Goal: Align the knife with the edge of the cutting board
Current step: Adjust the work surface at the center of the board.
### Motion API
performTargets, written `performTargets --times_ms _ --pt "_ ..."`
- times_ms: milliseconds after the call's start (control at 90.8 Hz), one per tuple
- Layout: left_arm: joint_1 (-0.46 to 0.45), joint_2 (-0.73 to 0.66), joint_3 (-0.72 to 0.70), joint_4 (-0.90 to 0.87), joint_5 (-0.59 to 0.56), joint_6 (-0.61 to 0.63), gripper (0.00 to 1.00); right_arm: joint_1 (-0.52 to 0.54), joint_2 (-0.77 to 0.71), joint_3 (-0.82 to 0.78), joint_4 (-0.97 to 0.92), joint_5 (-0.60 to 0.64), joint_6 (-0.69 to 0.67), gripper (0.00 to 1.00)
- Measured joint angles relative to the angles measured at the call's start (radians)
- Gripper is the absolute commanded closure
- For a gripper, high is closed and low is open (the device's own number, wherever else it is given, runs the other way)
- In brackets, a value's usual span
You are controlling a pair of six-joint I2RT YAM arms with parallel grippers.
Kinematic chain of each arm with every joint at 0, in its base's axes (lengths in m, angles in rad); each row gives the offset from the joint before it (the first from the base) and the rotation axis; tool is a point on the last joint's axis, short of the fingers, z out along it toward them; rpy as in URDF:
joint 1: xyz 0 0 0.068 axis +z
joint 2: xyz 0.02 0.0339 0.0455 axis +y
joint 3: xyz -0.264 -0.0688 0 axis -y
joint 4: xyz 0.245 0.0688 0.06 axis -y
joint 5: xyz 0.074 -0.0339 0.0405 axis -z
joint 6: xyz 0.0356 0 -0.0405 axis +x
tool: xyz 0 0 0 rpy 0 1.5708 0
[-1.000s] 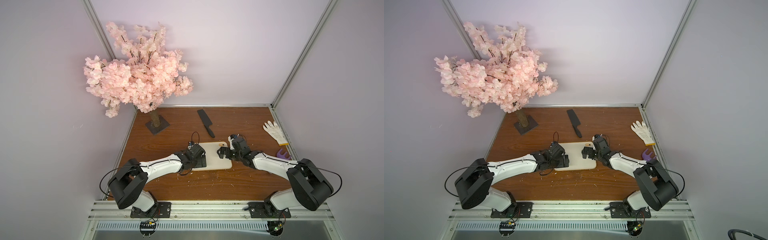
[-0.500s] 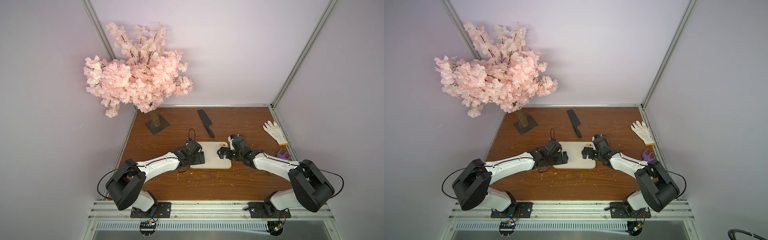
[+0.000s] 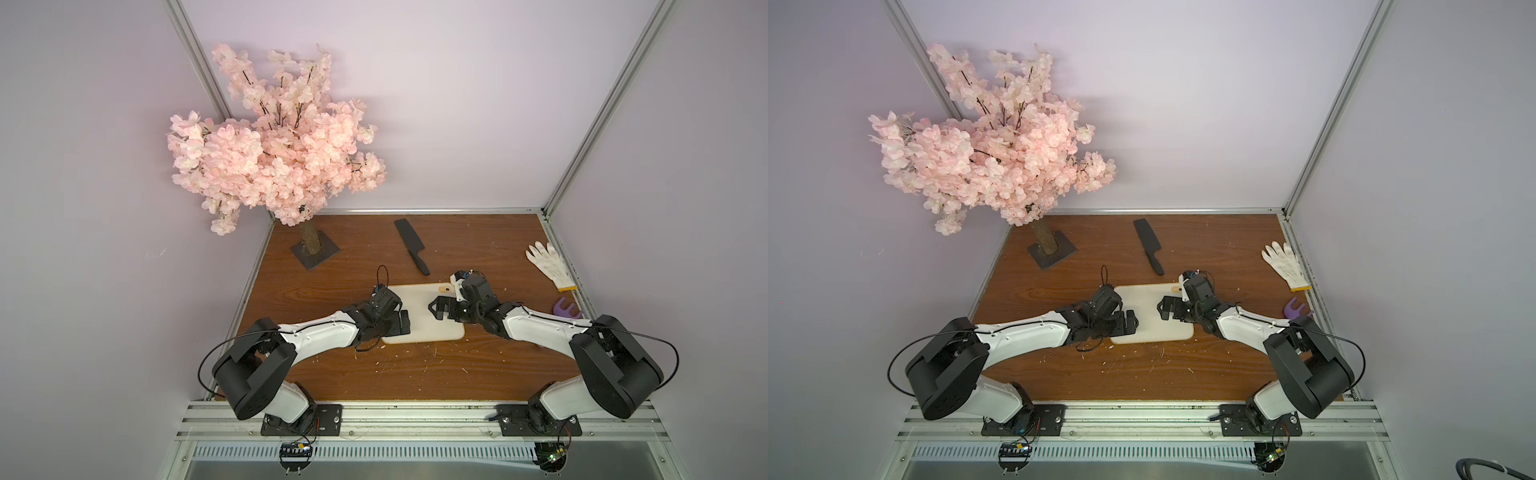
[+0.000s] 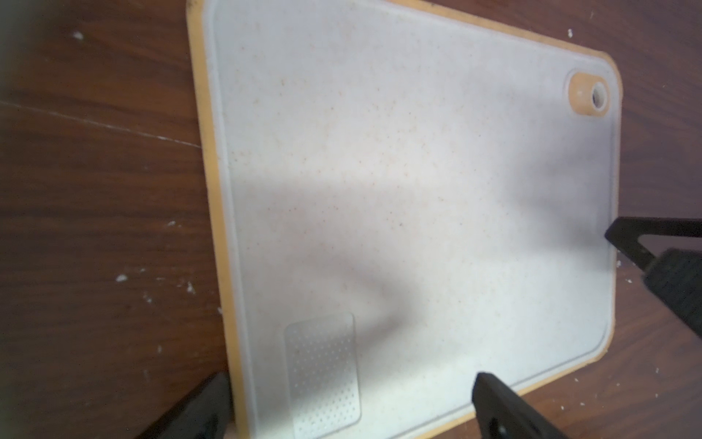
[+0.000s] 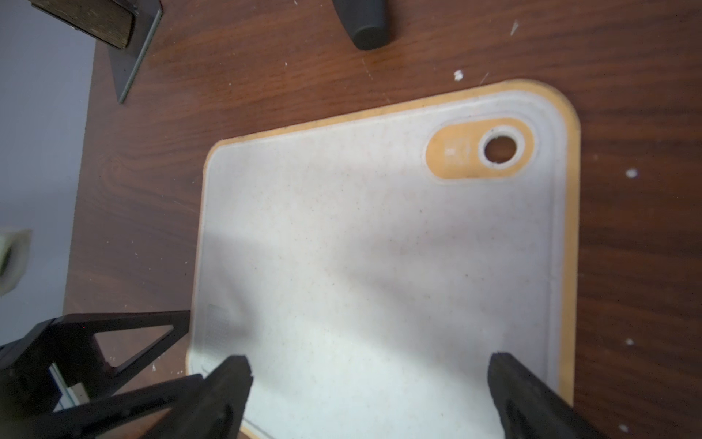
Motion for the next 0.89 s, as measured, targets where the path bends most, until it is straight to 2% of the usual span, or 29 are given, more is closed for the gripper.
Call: performTargets --times_ms 550,749,892 --pt "-0.019 0.057 0.045 -0.069 -0.193 0.023 0.0 0.0 0.0 -0.021 0.023 0.001 0.001 0.0" --pt "-0.002 0.033 0.06 -0.135 -0.195 0.04 0.0 0.0 -0.003 -0.021 0.024 0.0 0.001 0.0" --pt "0.029 -0.002 0.159 -0.185 -0.195 0.079 0.0 0.0 -0.052 -0.021 -0.002 0.0 0.001 0.0"
